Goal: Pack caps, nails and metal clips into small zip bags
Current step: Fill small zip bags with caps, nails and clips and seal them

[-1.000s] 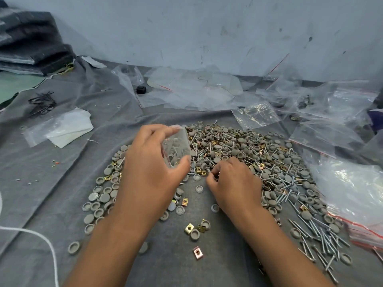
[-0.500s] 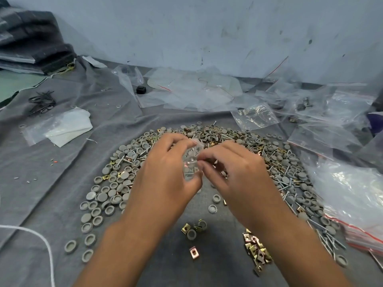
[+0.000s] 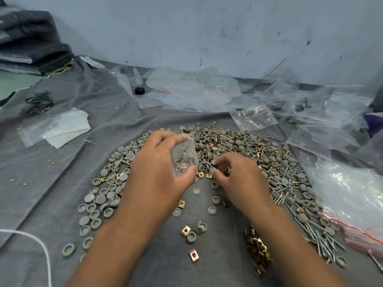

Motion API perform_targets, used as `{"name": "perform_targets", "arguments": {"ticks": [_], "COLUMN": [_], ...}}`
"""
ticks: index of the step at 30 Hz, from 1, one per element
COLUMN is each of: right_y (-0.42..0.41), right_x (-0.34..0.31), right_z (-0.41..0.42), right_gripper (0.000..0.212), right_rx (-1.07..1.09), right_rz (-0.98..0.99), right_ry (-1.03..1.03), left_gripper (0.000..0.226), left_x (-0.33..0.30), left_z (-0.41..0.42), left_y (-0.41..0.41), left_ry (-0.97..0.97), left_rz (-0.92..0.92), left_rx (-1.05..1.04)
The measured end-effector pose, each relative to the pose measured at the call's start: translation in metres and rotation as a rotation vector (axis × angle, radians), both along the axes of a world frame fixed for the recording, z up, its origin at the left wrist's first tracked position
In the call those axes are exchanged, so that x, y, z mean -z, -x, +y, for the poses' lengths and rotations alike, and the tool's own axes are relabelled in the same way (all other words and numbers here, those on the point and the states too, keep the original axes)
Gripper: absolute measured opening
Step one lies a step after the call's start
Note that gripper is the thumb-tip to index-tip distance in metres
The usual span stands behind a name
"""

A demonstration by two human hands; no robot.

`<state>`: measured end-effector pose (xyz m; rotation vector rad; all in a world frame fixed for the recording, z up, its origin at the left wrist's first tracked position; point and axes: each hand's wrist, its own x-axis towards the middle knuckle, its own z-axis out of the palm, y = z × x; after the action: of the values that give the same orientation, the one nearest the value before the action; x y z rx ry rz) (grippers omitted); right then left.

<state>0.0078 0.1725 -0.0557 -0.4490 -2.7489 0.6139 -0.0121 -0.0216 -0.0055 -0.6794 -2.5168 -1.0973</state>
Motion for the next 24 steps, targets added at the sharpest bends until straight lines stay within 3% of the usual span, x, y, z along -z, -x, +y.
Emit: {"name": "perform_targets", "arguments": {"ticks": [6, 13, 20, 24], "right_y": [0.011, 0.013, 0.006, 0.003], "right_x": [0.014, 0.017, 0.012, 0.012], "right_z": [-0.011, -0.016, -0.012, -0.009], "right_gripper": [0.028, 0.023, 0.018, 0.026], "right_rx": [0.039, 0.056, 0.034, -0.011], "right_rz": [0.028, -0.004, -0.081, -0.142], "right_ry": [-0.211, -0.155, -0.302, -0.368], "left_gripper": [0.051, 0.05, 0.052, 0.052], "left_x": [0.0, -0.001, -0.002, -0.003], "left_z": [-0.001, -0.003, -0.003, -0.002], "left_y": [0.001, 0.0, -0.002, -0.003], "left_ry": [-0.016, -0.027, -0.008, 0.003], "left_rz": [-0.005, -0.016, -0.026, -0.017], "left_rx": [0.0, -0.003, -0.009, -0.009]}}
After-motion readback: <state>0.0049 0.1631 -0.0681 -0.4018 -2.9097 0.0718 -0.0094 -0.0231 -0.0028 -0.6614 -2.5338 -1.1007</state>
